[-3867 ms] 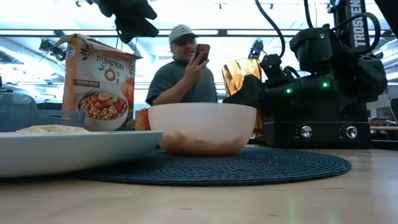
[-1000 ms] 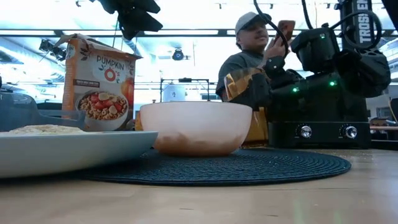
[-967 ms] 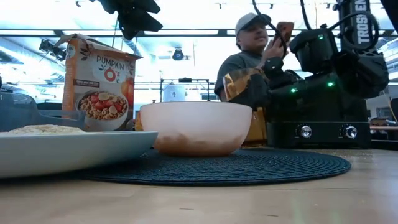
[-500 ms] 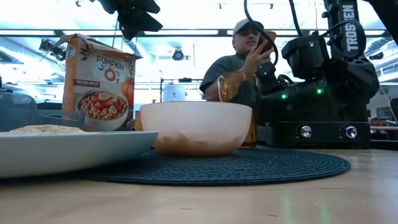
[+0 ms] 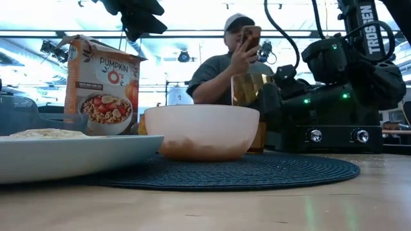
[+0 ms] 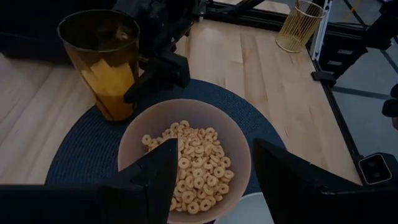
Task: Arrange a breakfast setting
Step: Put the yellow cup on the top right of the orange bowl on the blue placemat
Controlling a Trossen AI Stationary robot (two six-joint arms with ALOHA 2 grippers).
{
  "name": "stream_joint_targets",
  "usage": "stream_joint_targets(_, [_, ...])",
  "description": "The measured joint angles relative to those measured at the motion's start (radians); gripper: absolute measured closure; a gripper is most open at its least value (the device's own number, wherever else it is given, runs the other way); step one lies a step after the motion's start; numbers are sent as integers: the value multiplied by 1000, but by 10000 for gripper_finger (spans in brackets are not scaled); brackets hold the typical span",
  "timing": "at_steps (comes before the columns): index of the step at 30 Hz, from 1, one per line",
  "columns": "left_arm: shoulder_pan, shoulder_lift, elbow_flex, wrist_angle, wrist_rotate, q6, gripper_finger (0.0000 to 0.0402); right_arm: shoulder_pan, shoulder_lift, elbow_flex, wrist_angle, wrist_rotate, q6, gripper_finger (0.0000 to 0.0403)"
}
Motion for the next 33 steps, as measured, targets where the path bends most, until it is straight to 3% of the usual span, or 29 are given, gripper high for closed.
stream_joint_targets(14, [0, 0, 0, -4, 0, -3, 189, 0, -8, -8, -24, -50, 24, 5])
stream_joint_targets(21, [0, 0, 0, -5, 0, -2, 189, -17, -64, -5, -169, -75, 31, 5])
stream_joint_targets(33, [0, 0, 0, -13, 0, 13, 189, -42, -80, 2, -229, -143, 33, 5])
